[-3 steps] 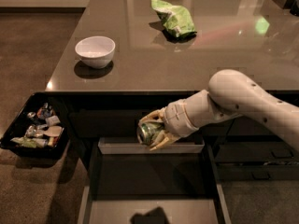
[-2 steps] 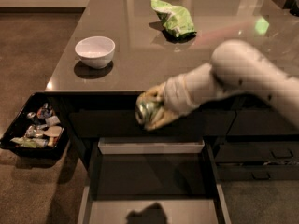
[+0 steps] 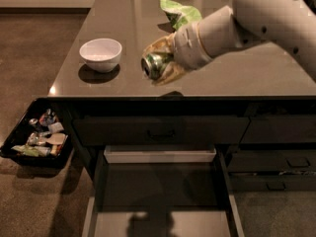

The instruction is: Pick green can from middle drawer and place on counter

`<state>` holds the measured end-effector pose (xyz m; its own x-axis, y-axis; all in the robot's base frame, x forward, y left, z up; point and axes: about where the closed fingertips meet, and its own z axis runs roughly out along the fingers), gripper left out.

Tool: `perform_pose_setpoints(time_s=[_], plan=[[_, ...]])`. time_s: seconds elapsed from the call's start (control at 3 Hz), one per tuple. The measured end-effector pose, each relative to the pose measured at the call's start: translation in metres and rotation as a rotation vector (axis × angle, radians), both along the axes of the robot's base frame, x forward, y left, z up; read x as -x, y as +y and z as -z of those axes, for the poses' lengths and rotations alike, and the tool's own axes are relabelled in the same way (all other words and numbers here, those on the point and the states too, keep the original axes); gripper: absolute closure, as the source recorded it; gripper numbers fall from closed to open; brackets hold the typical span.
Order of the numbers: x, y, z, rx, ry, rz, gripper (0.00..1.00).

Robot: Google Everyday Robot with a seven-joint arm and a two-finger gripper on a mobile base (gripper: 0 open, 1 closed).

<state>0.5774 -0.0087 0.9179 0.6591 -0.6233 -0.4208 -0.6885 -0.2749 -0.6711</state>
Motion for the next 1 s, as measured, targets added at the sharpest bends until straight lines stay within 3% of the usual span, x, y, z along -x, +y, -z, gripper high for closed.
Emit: perform_pose_setpoints(time_s=[0.33, 1.0], plan=[[-0.014, 0.0, -0.025, 0.004, -0.049, 0.006, 1.0], [-0.026, 0.0, -0.049, 0.007, -0.095, 0.011, 1.0]])
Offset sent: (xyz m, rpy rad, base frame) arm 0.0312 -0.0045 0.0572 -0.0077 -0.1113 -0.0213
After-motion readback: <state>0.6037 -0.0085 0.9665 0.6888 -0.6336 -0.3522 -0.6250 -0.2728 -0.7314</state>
